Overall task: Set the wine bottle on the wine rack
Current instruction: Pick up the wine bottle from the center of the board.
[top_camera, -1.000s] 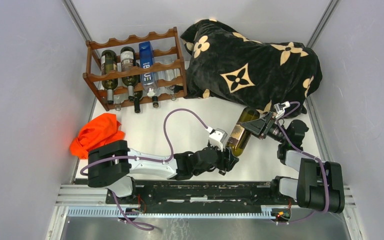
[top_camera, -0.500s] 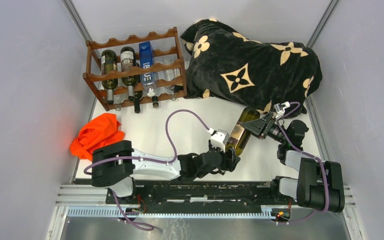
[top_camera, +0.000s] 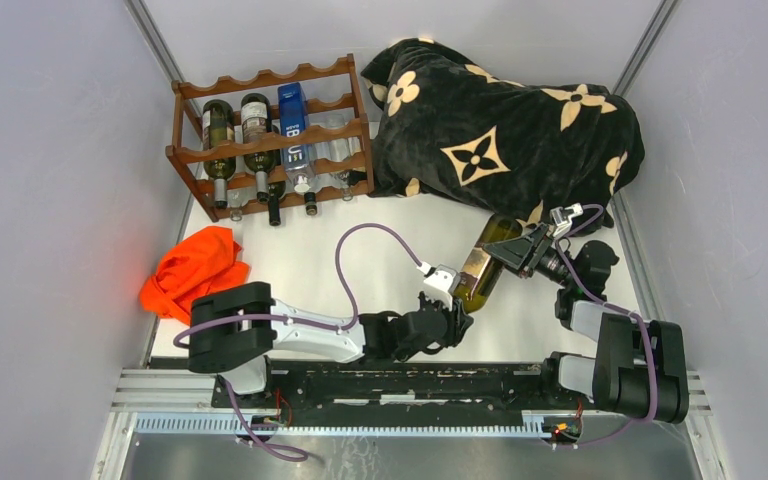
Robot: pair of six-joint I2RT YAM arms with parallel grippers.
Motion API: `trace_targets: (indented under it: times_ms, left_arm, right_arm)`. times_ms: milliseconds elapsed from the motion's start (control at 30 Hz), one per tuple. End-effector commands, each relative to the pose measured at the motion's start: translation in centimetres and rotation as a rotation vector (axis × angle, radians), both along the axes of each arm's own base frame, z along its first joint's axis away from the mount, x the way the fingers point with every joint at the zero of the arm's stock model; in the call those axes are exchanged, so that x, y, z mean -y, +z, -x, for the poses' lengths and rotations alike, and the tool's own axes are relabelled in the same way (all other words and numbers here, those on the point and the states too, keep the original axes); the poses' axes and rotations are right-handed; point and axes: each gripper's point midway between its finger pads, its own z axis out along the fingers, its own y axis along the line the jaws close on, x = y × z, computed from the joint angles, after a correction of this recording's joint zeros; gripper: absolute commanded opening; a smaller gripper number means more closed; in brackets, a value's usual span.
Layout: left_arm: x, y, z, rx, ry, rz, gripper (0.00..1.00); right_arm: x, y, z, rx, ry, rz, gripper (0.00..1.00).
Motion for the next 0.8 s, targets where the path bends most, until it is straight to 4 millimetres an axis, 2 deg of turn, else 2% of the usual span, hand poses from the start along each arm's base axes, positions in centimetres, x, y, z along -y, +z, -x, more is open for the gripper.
trace_targets:
  times_ms: [0, 33, 133, 167, 267, 433, 633, 700, 767]
  left_arm:
    - [-0.6, 3.9, -1.5, 0.087, 0.069, 0.072, 0.02]
    - [-0.9, 4.3, -1.6, 0.1, 0.071, 0.071, 0.02]
    - [-1.9, 5.2, -1.9, 0.129, 0.086, 0.062, 0.02]
    - [-2.3, 5.4, -2.1, 0.136, 0.095, 0.06, 0.02]
    - [-3.7, 6.4, -2.5, 0.147, 0.124, 0.058, 0.02]
    - [-6.3, 6.7, -2.9, 0.129, 0.174, 0.024, 0.02]
    - [-9.8, 6.9, -3.3, 0.072, 0.236, -0.036, 0.02]
    - [-11.8, 6.5, -3.5, 0.042, 0.26, -0.098, 0.02]
    - [-13.1, 7.1, -3.9, 0.023, 0.268, -0.095, 0.02]
  right_arm:
    - [-0.3, 1.6, 0.1, 0.071, 0.048, 0.003, 0.38]
    - [-0.3, 1.7, 0.1, 0.079, 0.053, 0.01, 0.48]
    - [-0.3, 2.2, 0.2, 0.143, 0.067, 0.041, 0.89]
    - [-0.3, 2.4, 0.2, 0.163, 0.072, 0.055, 0.97]
    - [-0.3, 2.3, 0.2, 0.236, 0.11, 0.135, 0.98]
    - [0.2, 1.2, -0.2, 0.307, 0.202, 0.3, 0.98]
    - [0.3, 1.2, 0.0, 0.372, 0.26, 0.365, 0.98]
    - [0.6, 1.1, -0.2, 0.382, 0.251, 0.396, 0.98]
    - [0.6, 1.1, -0.3, 0.383, 0.245, 0.404, 0.98]
